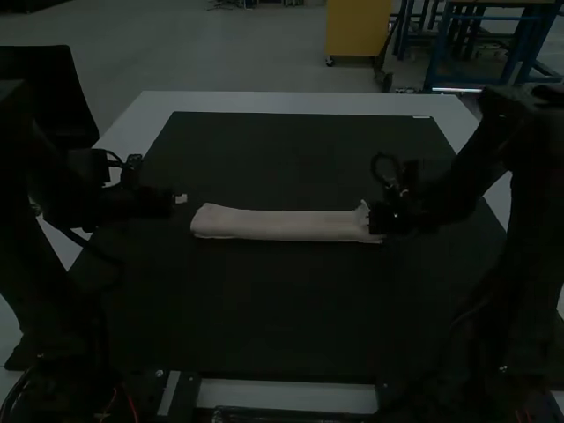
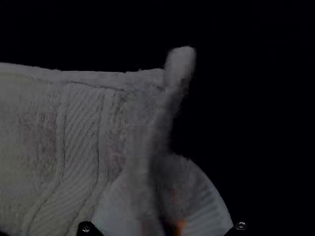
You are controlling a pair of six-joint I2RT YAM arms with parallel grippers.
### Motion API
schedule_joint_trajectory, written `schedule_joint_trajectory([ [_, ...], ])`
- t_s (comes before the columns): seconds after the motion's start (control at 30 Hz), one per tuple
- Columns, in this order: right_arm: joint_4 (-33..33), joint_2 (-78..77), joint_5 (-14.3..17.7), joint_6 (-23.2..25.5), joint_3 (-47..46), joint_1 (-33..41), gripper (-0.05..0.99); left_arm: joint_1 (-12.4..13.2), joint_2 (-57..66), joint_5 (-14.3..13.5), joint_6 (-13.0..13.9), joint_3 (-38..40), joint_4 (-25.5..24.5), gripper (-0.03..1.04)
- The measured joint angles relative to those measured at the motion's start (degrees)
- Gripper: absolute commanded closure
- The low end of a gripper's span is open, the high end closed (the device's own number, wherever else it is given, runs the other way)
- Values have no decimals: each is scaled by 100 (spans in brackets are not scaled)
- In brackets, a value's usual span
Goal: Fold the towel.
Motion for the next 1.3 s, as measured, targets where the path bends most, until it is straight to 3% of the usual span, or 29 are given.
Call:
schedule_joint_trajectory([
  [0.23,-337,-197,-304,-24,20,-304,96,192,-61,0,-2,2,-4,4],
  [0.57,-970,-1342,-455,-11,120,-444,96,212,-72,-7,24,2,7,4],
  [0.8,-1010,-1327,-472,63,162,304,96,212,-72,-57,26,2,22,4],
  [1.3,-713,-219,-555,608,1255,1694,96,212,-72,-249,70,0,26,4],
])
